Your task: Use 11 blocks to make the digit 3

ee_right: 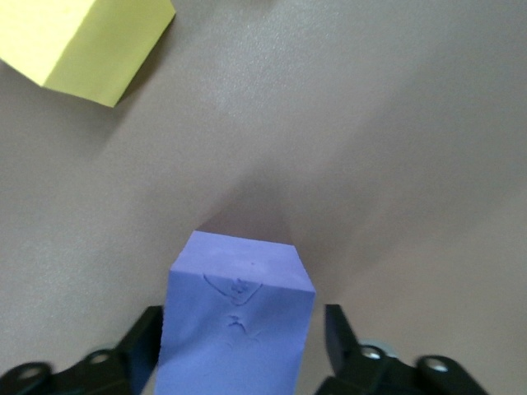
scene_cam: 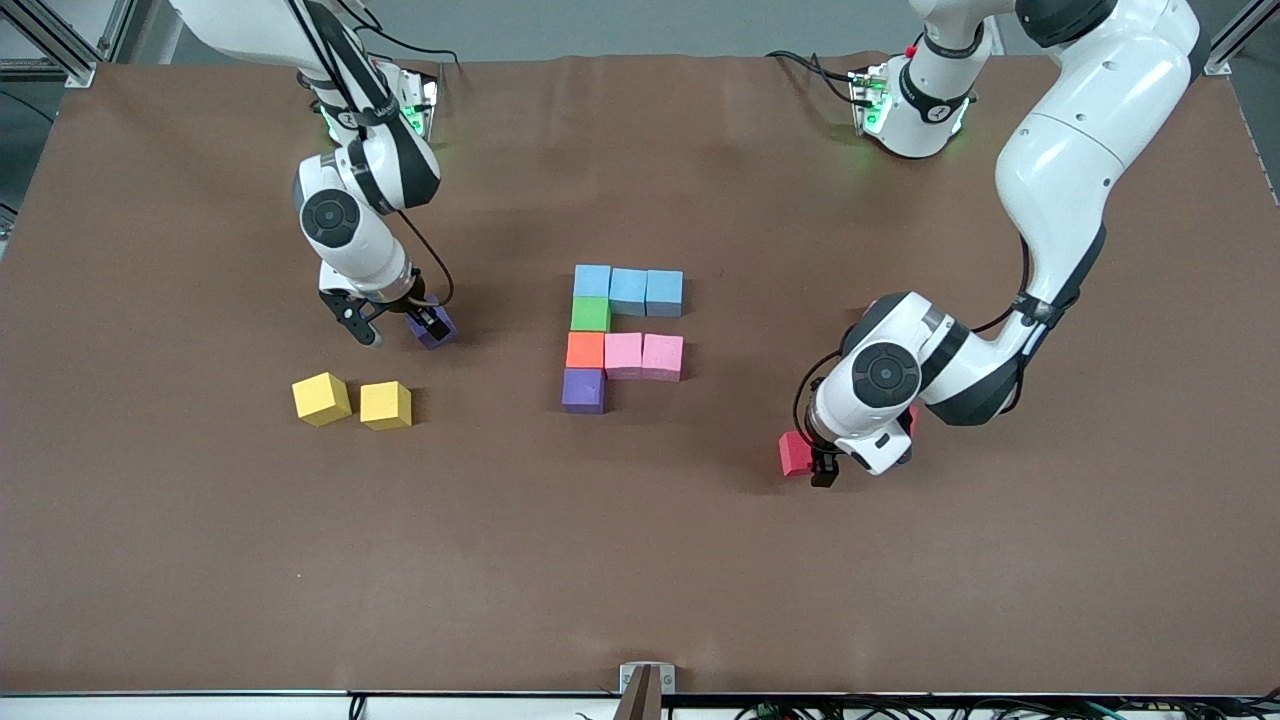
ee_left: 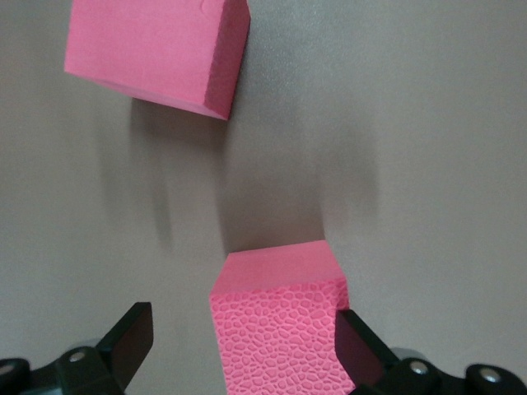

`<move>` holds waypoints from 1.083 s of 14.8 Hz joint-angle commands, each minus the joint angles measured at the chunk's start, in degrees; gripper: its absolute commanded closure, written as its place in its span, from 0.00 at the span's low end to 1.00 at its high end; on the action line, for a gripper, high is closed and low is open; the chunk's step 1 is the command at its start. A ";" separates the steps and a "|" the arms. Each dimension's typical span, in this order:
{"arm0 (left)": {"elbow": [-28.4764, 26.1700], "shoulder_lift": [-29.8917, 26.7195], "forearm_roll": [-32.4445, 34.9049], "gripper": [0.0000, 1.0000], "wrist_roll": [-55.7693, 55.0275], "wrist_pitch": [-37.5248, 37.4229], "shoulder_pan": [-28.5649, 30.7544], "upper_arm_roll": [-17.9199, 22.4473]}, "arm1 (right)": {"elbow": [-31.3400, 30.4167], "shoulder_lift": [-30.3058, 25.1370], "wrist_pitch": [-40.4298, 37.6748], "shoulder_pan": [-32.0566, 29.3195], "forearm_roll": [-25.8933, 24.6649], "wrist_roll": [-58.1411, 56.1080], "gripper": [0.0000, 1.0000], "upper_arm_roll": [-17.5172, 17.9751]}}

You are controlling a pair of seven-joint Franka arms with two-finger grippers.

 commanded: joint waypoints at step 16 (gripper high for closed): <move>2.05 -0.28 0.45 0.00 -0.48 0.87 -0.63 0.43 | 25.16 6.94 -17.59 1.83 -1.25 -12.49 0.98 1.01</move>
